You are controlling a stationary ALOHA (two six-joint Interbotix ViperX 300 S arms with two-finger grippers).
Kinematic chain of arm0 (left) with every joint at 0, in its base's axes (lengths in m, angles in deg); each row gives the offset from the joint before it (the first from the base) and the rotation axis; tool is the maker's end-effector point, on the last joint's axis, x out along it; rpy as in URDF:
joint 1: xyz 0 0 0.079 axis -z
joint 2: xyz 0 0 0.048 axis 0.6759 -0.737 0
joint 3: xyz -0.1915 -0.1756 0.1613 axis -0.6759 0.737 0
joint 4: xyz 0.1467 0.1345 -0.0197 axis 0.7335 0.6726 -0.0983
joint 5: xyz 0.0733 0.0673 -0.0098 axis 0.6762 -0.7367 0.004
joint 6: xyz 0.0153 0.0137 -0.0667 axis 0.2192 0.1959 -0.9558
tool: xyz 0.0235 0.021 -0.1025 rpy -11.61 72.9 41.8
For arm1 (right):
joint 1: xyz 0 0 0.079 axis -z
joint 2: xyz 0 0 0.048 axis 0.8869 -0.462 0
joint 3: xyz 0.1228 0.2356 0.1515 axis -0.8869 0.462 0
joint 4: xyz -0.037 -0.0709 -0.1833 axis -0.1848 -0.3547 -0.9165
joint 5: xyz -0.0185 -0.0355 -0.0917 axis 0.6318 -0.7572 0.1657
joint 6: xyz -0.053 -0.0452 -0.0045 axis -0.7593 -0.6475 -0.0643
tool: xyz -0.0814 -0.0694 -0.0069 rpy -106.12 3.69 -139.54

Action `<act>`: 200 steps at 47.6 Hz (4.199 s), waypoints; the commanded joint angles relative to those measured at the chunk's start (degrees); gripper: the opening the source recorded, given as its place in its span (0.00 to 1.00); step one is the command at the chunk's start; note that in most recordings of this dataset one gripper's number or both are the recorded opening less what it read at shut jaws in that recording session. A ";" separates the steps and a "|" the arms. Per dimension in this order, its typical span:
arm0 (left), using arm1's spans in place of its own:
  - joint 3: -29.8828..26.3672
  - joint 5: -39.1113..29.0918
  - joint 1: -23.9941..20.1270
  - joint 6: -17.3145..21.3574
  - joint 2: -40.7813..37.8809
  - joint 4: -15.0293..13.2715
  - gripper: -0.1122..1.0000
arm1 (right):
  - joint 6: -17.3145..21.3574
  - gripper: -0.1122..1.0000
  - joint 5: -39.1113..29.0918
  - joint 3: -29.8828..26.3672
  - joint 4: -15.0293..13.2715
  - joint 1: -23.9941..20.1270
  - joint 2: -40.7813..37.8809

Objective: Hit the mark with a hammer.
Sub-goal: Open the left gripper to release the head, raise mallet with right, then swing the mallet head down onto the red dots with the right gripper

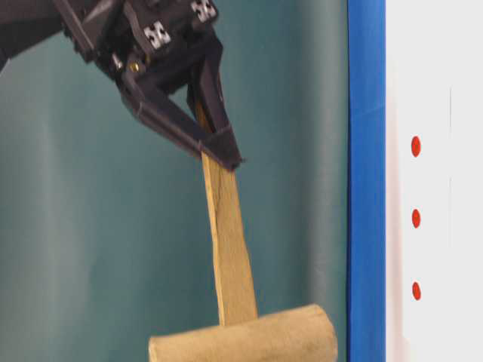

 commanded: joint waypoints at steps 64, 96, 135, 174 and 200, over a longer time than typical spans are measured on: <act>5.71 -10.55 -0.09 -0.09 16.08 -0.18 0.91 | 0.18 0.13 10.02 0.70 4.57 1.23 0.09; 5.98 -10.46 0.00 -0.09 16.08 -0.18 0.91 | -0.44 0.13 10.72 2.02 10.81 1.32 -9.32; 5.98 -10.20 -0.53 -0.09 16.08 -0.18 0.91 | -0.35 0.13 12.04 10.72 9.67 0.44 9.93; 5.98 -10.20 -0.53 -0.18 16.08 -0.18 0.91 | 0.09 0.13 12.22 14.85 13.36 0.26 10.99; 5.98 -10.20 -0.53 -0.18 16.08 -0.18 0.91 | 0.00 0.13 11.95 21.09 13.18 0.18 23.03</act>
